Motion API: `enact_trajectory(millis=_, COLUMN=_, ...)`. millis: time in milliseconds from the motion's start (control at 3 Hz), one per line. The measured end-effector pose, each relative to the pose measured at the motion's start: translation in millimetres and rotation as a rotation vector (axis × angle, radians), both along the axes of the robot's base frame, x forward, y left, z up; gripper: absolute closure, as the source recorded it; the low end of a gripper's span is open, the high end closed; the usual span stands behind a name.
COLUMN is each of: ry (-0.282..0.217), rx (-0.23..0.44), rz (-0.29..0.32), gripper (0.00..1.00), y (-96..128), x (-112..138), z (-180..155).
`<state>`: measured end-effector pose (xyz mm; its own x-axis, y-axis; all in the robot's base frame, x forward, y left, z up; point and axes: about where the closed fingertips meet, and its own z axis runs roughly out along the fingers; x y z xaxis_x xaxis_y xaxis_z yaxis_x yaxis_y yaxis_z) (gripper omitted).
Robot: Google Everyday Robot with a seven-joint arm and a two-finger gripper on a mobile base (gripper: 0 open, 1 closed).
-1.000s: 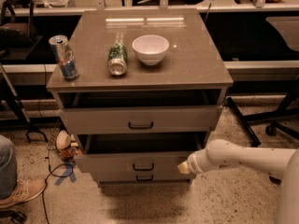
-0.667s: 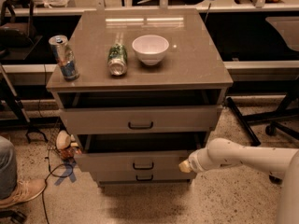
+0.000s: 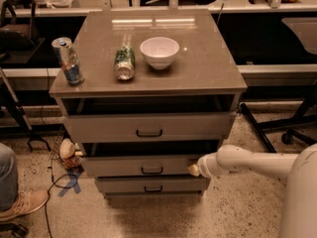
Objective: Close middle drawer
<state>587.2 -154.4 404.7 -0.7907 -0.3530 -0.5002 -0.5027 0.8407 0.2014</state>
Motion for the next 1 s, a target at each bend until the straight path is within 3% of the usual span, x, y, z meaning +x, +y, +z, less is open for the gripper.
enact_trajectory(millis=333, ry=0.0, rx=0.0, rz=0.0, gripper=1.0, y=0.0, x=0.0, z=0.0)
enact_trajectory(millis=667, ry=-0.068, rx=0.037, rz=-0.051, gripper=1.0, y=-4.2, x=25.8, z=4.6)
enact_trajectory(millis=1000, ry=-0.09, rx=0.063, rz=-0.115, gripper=1.0, y=-21.8, x=20.1, z=6.5)
